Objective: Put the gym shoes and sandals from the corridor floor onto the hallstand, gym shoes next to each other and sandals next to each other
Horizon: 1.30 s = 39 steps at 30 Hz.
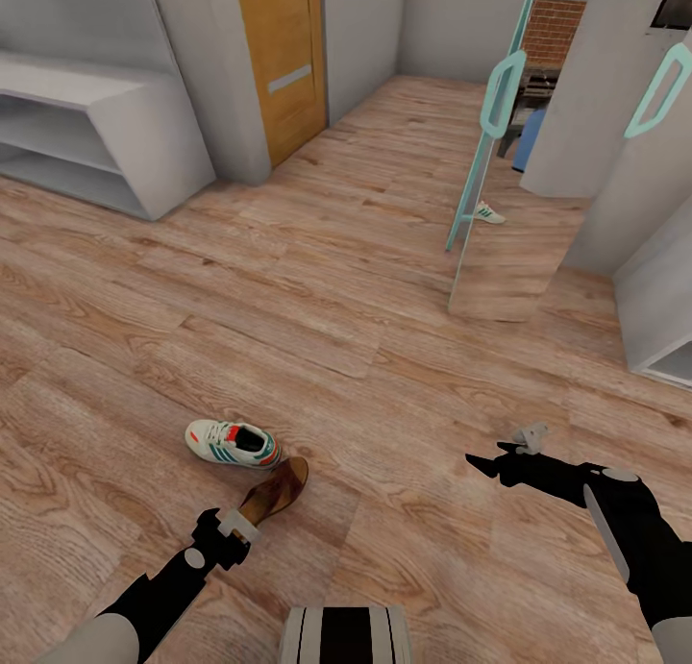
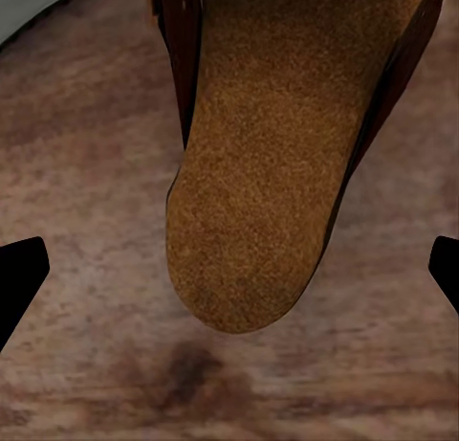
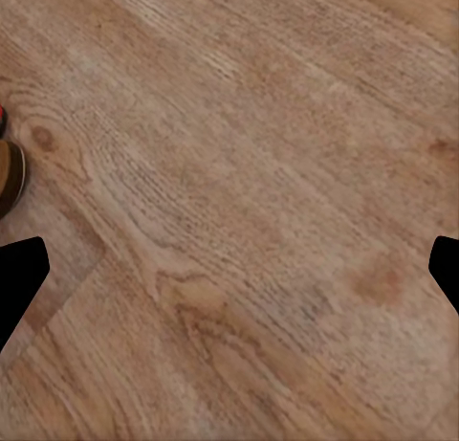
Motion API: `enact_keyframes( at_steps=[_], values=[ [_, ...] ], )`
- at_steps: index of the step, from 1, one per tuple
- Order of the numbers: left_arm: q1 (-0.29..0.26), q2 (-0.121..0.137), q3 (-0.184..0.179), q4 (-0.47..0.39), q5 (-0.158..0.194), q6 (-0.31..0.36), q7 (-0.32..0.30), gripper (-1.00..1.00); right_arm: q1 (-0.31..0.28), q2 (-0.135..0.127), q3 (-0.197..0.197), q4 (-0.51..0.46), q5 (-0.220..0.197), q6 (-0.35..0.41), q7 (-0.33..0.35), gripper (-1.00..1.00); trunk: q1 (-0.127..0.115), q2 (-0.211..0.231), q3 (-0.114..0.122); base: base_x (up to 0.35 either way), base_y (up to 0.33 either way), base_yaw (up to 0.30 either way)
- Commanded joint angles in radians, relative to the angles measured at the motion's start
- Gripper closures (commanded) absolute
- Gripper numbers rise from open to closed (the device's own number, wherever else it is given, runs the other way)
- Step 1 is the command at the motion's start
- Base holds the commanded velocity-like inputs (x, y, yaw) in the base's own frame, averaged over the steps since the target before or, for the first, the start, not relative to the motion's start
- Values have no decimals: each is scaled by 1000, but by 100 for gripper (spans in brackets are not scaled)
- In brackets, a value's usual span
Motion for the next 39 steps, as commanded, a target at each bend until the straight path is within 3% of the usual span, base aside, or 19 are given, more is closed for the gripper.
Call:
enact_keyframes(
  at_steps=[1, 15, 20, 26, 39],
  values=[
    [0, 1, -2, -2, -10, 4, -1, -100, 0, 0, -2, -1, 0, 7, 5, -100, 0, 0, -1, 0, 0, 0],
    [0, 1, -1, -2, -11, 4, -1, -100, 0, 0, -2, -2, -1, 7, 5, -100, 0, 0, -1, 50, 0, 0],
    [3, -4, 0, -2, -34, 4, 16, -100, -10, 13, -11, -30, -6, 6, 5, -100, 0, 0, -1, 0, 0, 0],
    [3, -2, 1, 9, -6, 5, -4, -100, -10, 13, -20, -63, -5, 8, 5, -100, 0, 0, -1, 0, 0, 0],
    [3, -3, 4, 9, -3, 13, -7, -100, -10, 13, -27, -136, -4, 9, 5, -100, 0, 0, -1, 0, 0, 0]
  ],
)
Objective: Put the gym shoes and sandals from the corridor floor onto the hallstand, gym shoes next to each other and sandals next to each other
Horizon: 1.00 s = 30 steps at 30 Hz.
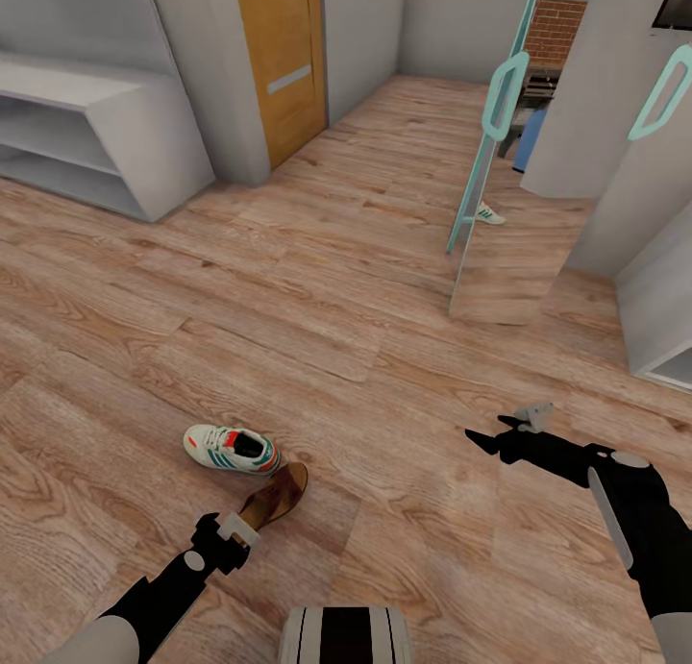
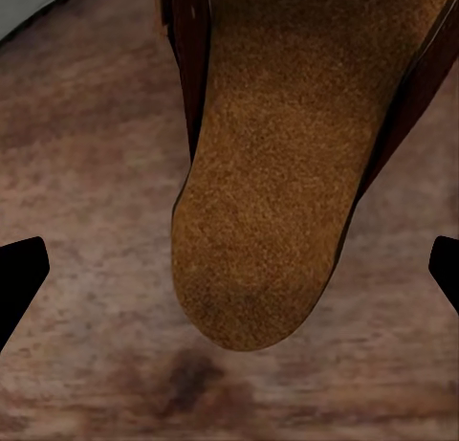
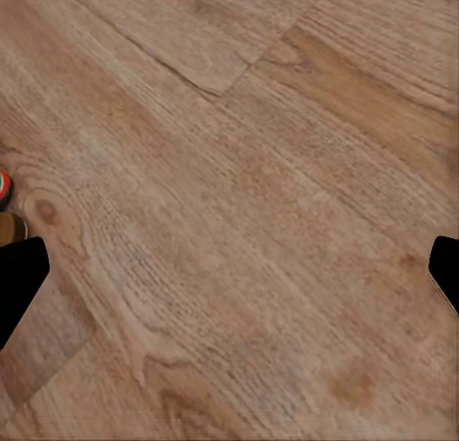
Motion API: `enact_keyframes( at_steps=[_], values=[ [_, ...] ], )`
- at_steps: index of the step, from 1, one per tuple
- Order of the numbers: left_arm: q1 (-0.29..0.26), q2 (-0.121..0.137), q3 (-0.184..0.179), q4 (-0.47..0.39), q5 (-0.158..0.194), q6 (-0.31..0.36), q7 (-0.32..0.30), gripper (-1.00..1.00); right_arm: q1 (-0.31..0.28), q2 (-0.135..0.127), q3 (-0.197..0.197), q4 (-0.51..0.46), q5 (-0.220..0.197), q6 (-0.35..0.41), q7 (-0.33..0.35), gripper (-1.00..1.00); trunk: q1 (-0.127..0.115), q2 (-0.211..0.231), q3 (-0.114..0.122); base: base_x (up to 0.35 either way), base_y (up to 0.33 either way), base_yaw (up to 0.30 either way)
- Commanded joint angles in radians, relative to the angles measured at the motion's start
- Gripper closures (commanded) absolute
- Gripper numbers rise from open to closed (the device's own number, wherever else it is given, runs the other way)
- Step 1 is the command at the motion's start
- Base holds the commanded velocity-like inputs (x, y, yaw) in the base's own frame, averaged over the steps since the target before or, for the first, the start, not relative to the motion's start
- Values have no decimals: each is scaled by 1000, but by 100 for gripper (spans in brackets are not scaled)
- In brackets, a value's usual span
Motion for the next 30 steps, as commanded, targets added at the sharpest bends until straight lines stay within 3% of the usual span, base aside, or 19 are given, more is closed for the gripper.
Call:
enact_keyframes(
  at_steps=[1, 30],
  values=[
    [0, 1, -1, -3, -10, 5, -1, -100, 0, 0, -1, -3, 0, 7, 4, -100, 0, 0, -1, 0, 0, 0],
    [0, 0, 1, -5, -10, 7, -2, -100, 0, 0, -2, -14, -1, 7, 3, -100, 0, 0, -1, 0, 0, 0]
  ],
)
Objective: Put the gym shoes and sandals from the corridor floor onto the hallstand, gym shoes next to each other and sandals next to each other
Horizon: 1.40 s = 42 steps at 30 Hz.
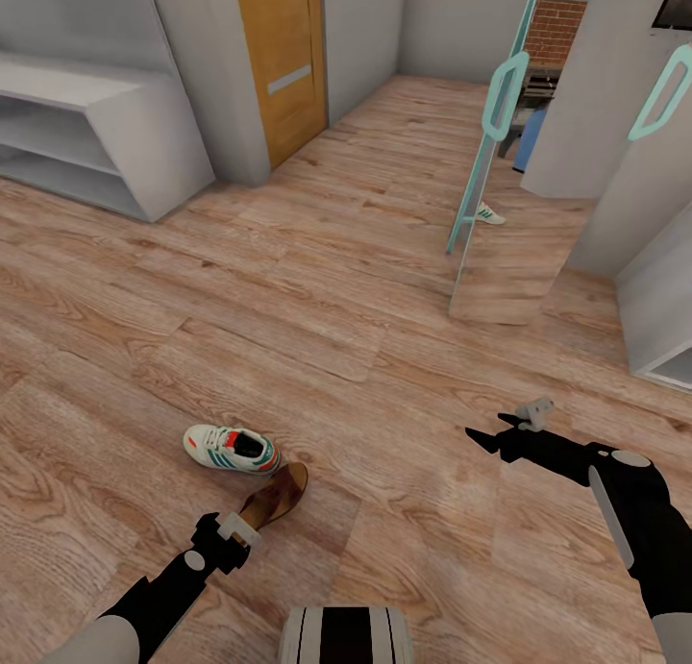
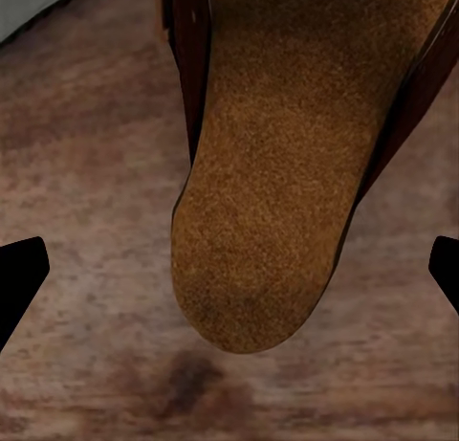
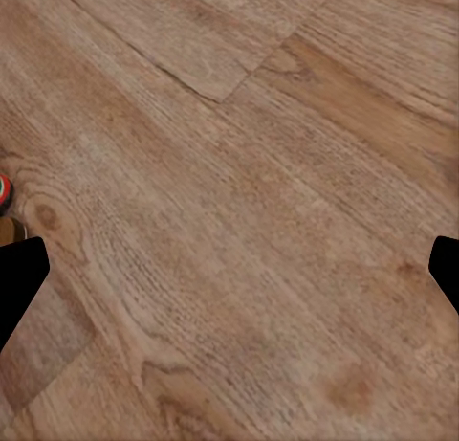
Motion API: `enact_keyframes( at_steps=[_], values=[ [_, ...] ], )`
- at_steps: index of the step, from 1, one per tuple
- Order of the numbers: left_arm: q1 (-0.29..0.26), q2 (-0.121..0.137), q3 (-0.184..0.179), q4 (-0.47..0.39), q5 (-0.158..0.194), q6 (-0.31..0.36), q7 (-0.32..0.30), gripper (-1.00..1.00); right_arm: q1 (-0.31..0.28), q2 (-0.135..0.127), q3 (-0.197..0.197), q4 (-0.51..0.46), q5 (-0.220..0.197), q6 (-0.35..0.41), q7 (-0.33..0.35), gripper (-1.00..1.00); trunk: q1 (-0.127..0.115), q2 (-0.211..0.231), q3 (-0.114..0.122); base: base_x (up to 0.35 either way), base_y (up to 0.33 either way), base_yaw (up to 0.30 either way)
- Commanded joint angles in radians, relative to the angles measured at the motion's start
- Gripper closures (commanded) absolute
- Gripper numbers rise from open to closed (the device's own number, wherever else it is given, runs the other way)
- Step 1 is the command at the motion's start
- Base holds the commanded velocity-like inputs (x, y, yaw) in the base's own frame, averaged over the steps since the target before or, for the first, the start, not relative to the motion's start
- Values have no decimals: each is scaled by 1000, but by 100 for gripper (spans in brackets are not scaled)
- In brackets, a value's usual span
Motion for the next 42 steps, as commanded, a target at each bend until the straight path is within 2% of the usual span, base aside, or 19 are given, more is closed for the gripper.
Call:
enact_keyframes(
  at_steps=[1, 42],
  values=[
    [0, 1, -1, -3, -10, 5, -1, -100, -1, 0, -1, -1, 0, 7, 4, -100, 0, 0, -1, 0, 0, 0],
    [-1, 1, -3, -3, -10, 5, -1, -100, -1, 0, -3, -5, 0, 7, 5, -100, 0, 0, -1, 12, 21, 0]
  ],
)
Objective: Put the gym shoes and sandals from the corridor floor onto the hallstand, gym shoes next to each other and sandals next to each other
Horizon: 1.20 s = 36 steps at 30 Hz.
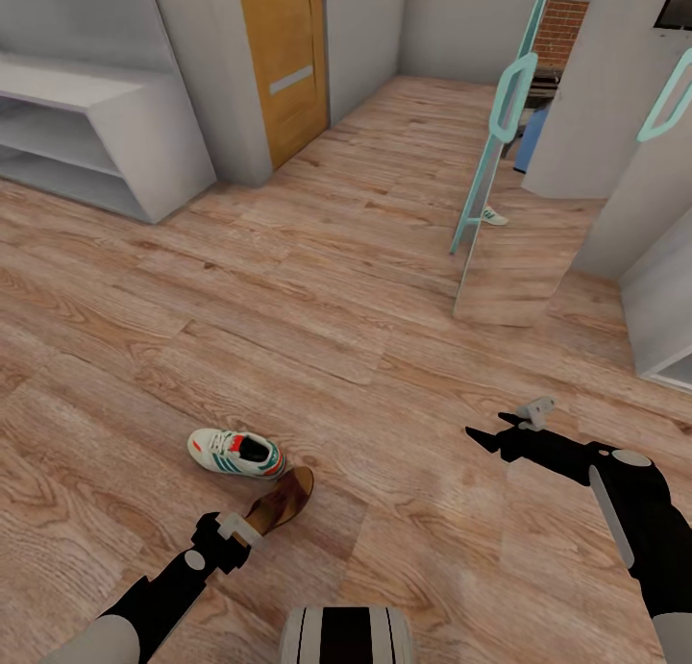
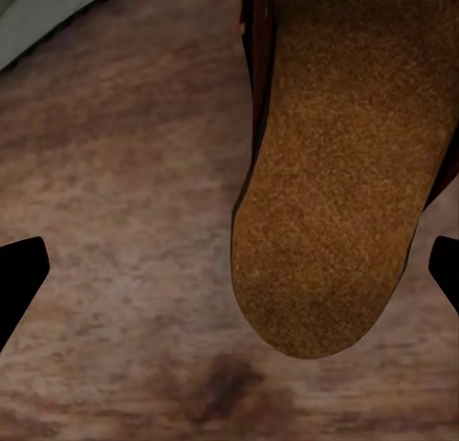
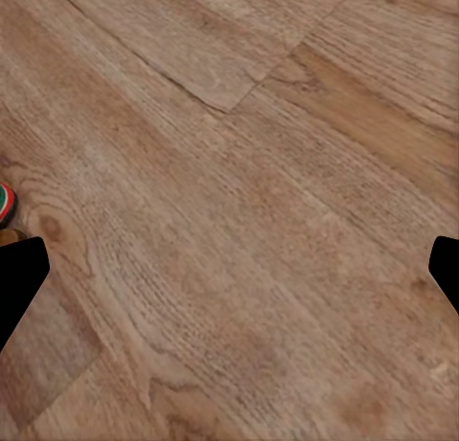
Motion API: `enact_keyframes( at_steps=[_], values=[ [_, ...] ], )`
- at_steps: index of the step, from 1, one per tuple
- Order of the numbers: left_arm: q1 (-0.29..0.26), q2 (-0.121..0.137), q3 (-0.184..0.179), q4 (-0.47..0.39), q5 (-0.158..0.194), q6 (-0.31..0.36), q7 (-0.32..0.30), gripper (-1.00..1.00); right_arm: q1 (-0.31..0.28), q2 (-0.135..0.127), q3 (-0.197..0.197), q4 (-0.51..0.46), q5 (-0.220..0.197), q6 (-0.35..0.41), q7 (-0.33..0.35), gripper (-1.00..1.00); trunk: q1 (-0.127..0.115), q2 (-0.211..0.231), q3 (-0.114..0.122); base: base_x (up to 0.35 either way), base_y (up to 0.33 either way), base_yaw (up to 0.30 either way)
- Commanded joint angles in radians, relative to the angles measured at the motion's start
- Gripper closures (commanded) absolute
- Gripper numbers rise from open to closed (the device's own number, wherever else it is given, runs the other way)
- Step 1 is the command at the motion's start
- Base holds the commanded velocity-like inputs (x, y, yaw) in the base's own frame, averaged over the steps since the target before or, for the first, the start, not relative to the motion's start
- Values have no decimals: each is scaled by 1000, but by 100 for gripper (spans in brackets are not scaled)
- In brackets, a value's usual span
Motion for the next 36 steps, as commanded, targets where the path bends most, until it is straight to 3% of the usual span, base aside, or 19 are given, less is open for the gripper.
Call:
enact_keyframes(
  at_steps=[1, 36],
  values=[
    [0, 1, -1, -2, -10, 5, -1, -100, -1, 0, -1, -1, 0, 7, 5, -100, 0, 0, -1, 1, 2, 0],
    [2, -6, -1, -10, -16, -2, 4, -100, -2, 0, -8, -12, 4, 10, 3, -100, 0, 0, -1, -25, 28, 0]
  ],
)
